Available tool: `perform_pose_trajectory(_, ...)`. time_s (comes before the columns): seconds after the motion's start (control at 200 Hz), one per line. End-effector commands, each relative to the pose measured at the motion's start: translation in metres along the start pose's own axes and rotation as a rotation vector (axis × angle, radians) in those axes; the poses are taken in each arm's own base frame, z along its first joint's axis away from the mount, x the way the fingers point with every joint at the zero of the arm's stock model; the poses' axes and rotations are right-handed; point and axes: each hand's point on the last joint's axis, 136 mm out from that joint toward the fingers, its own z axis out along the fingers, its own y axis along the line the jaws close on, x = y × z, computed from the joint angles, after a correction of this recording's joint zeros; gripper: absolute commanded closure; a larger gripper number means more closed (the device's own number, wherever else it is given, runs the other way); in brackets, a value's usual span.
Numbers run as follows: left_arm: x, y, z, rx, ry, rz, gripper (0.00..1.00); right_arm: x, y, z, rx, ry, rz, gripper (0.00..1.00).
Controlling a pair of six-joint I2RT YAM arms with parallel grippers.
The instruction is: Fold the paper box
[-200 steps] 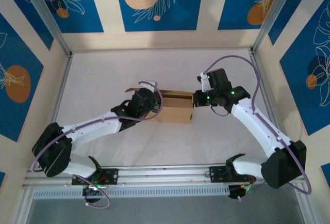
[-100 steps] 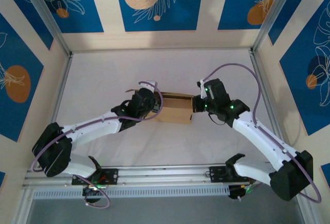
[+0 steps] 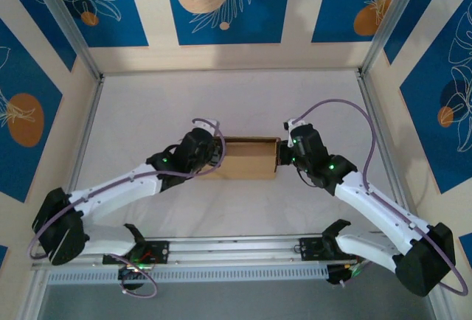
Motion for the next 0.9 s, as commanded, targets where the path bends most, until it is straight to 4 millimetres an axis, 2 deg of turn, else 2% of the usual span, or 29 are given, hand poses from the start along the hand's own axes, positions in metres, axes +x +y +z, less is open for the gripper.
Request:
perform_pose_trajectory(0.0, -0.009, 0.003, -0.021, -0.011, 0.01, 0.02, 0.69, 0.031, -0.018, 0.007, 0.09, 0.085, -0.018, 1.0)
perform_pose_trajectory(0.12, -0.008, 0.004, -0.033, 0.004, 0.025, 0.003, 0.68, 0.033, -0.017, 0.008, 0.09, 0.085, -0.013, 1.0)
perform_pose_trajectory(0.295, -0.007, 0.004, -0.053, 0.02, 0.055, -0.107, 0.64, 0.035, -0.016, 0.009, 0.083, 0.088, -0.014, 1.0)
perform_pose_trajectory(0.385, -0.01, 0.006, -0.064, -0.004, 0.081, -0.231, 0.54, 0.035, -0.015, 0.009, 0.074, 0.088, -0.009, 1.0)
perform_pose_trajectory(0.535, 0.005, -0.004, -0.068, -0.003, 0.206, -0.568, 0.29, 0.033, -0.011, 0.007, 0.069, 0.083, -0.016, 1.0)
perform_pose_trajectory(0.68, 0.001, -0.003, -0.073, -0.055, 0.23, -0.775, 0.22, 0.032, -0.008, 0.005, 0.073, 0.077, -0.034, 1.0)
perform_pose_trajectory(0.77, 0.003, 0.001, -0.074, -0.125, 0.27, -0.873, 0.11, 0.032, -0.007, 0.003, 0.072, 0.073, -0.041, 1.0)
perform_pose_trajectory(0.895, 0.009, 0.005, -0.066, -0.194, 0.3, -0.927, 0.09, 0.033, -0.005, 0.001, 0.069, 0.071, -0.049, 1.0)
